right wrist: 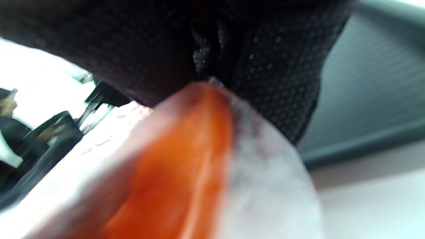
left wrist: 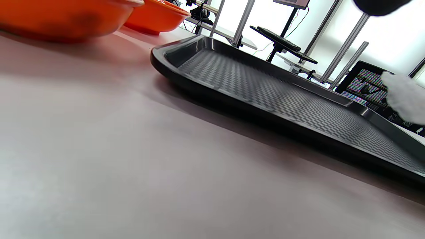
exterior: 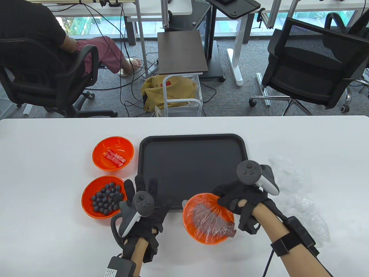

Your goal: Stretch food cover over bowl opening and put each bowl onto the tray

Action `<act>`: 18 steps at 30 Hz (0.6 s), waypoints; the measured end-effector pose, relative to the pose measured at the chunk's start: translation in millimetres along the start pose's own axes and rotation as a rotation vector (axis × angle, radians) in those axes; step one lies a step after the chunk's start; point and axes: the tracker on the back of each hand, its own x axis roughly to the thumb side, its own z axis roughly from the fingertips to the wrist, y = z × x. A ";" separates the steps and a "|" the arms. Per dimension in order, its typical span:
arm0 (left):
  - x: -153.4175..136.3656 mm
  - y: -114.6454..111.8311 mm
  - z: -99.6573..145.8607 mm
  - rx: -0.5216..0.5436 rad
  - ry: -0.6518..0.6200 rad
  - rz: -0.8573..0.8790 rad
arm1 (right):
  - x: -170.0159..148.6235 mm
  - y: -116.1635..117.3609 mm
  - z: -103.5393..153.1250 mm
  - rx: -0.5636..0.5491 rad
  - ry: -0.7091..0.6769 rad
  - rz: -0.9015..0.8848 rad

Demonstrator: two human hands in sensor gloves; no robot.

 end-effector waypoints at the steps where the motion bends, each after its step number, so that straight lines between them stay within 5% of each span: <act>1: 0.2 0.1 0.4 -0.002 -0.002 0.001 | -4.2 -5.7 -2.4 -0.038 0.032 -0.025; 8: 3.9 -2.1 4.2 -0.013 -0.008 -0.002 | -36.1 -36.3 -29.4 -0.339 0.332 -0.167; 18: 1.6 -5.8 8.3 -0.039 0.007 0.010 | -57.2 -33.9 -55.7 -0.614 0.603 -0.323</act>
